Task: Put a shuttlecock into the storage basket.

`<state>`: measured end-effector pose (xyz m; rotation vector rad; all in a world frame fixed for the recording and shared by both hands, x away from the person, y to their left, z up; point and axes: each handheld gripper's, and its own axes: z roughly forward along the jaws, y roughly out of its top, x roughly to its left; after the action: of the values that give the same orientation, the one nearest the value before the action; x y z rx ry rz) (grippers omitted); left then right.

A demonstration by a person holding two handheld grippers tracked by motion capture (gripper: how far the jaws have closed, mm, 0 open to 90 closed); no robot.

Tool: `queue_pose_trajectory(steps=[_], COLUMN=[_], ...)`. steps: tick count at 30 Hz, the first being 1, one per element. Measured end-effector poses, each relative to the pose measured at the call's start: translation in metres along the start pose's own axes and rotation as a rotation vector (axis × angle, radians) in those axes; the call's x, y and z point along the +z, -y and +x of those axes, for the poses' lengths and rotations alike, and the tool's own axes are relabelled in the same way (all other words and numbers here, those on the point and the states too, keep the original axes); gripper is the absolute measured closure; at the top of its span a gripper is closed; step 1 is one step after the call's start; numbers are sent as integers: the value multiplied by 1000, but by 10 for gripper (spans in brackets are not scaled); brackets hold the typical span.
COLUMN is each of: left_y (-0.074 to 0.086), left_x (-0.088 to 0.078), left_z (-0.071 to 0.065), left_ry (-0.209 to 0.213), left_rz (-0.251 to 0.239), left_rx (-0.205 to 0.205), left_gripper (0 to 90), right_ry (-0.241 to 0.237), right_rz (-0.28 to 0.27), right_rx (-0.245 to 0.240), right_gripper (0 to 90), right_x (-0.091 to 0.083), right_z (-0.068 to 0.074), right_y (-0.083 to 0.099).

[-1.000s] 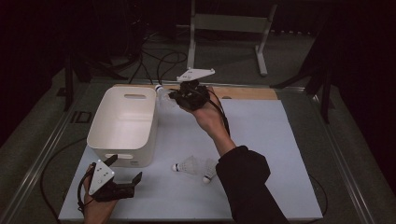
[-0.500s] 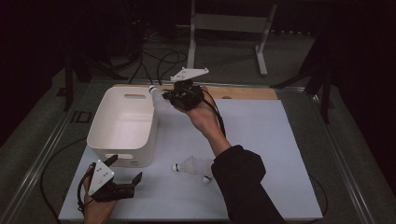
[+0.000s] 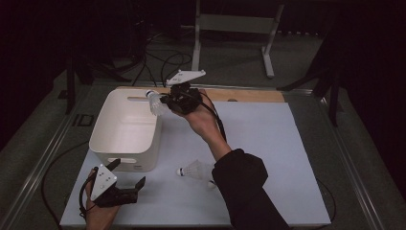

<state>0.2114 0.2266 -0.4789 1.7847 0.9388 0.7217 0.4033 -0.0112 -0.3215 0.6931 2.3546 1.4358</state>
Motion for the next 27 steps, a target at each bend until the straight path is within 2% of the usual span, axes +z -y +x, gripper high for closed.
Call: queue_pose_trajectory(steps=[14, 24, 25, 27], left_y=[0, 0, 0, 0], left_x=[0, 0, 0, 0], left_z=[0, 0, 0, 0], left_ry=[1, 0, 1, 1], left_rz=[-1, -1, -1, -1], left_rx=[-1, -1, -1, 0], left_gripper=[0, 0, 0, 0], right_ry=[-22, -43, -52, -71], right_rz=[8, 6, 3, -13], right_rx=[-26, -14, 2, 33], right_gripper=[888, 876, 799, 456], right_x=[10, 17, 18, 21], right_z=[11, 16, 17, 16], right_y=[-6, -8, -9, -9])
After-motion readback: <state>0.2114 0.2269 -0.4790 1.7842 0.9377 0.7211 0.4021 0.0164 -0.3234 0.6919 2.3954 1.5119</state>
